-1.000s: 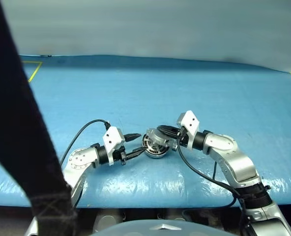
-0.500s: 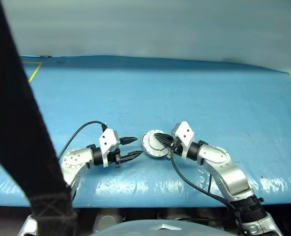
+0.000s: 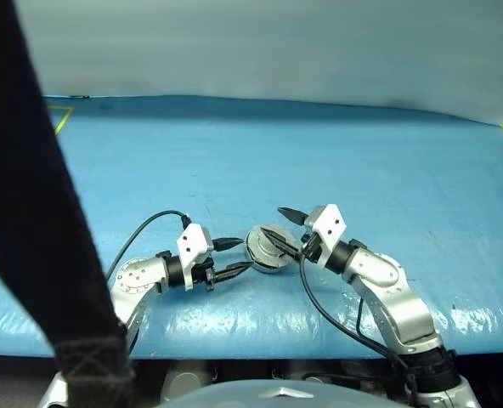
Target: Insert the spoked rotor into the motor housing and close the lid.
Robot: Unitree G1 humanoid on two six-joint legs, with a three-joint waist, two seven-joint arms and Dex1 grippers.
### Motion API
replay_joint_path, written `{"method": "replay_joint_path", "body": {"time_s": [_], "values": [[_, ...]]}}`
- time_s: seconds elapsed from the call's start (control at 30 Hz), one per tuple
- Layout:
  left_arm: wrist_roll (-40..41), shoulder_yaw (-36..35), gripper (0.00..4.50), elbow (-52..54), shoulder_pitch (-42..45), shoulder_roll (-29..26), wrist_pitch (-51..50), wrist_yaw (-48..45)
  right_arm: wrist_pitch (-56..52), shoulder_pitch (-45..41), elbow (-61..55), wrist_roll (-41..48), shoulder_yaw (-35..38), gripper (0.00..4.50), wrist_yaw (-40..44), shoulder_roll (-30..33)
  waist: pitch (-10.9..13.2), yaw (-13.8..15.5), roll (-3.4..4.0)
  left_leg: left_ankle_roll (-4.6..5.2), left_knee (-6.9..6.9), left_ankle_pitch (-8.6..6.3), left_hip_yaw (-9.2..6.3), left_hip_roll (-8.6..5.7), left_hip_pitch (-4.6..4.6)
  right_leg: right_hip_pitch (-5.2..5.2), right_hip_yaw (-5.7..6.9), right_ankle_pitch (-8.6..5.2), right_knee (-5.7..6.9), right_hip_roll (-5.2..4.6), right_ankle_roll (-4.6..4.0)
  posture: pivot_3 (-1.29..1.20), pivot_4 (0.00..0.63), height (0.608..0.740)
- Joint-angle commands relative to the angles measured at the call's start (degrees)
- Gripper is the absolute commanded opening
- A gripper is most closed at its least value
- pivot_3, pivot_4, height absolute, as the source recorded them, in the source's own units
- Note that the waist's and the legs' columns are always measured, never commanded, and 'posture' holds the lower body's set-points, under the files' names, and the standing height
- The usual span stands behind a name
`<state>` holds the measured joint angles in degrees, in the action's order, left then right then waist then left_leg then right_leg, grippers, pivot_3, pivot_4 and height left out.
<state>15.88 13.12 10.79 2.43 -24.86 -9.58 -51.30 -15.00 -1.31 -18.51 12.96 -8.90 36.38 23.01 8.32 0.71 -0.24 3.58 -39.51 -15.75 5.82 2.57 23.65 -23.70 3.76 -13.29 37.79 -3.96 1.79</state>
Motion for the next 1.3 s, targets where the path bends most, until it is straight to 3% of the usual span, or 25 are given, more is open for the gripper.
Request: {"method": "replay_joint_path", "body": {"time_s": [0.03,0.73,0.9,1.3], "values": [[-0.16,0.33,2.54,1.98,0.27,0.03,-0.69,0.62,-1.67,0.20,-1.64,0.34,0.20,4.19,0.02,0.72,0.00,-0.03,0.00,0.01,0.00,0.00,0.00,0.00,-0.01,0.01,0.00,0.00,0.00,0.00,-0.01,0.00,0.150,0.740],[1.01,-1.05,2.54,7.31,-3.28,-1.47,-2.81,2.62,-0.30,1.51,2.37,-6.03,-4.28,4.19,0.05,2.35,0.00,-0.01,-0.01,0.01,0.00,-0.01,-0.01,0.01,-0.04,0.02,0.00,-0.08,0.00,0.00,0.02,0.00,0.150,0.740],[1.10,-2.41,2.54,2.99,-4.03,-2.12,1.40,0.71,1.60,1.80,3.72,-6.45,-5.02,3.05,0.76,2.11,-0.01,0.02,-0.01,-0.01,0.00,0.00,-0.01,0.02,-0.08,0.04,0.01,-0.11,0.01,0.00,0.06,0.00,0.150,0.740],[0.39,-2.10,2.54,-3.35,-0.30,-0.61,3.96,0.46,-1.48,-0.65,0.75,-5.86,-6.02,3.00,-0.06,-0.45,-0.01,-0.43,-0.03,0.00,0.01,0.00,-0.01,0.03,-0.05,0.00,0.04,-0.01,0.02,-0.04,-0.11,0.00,0.150,0.740]]}}
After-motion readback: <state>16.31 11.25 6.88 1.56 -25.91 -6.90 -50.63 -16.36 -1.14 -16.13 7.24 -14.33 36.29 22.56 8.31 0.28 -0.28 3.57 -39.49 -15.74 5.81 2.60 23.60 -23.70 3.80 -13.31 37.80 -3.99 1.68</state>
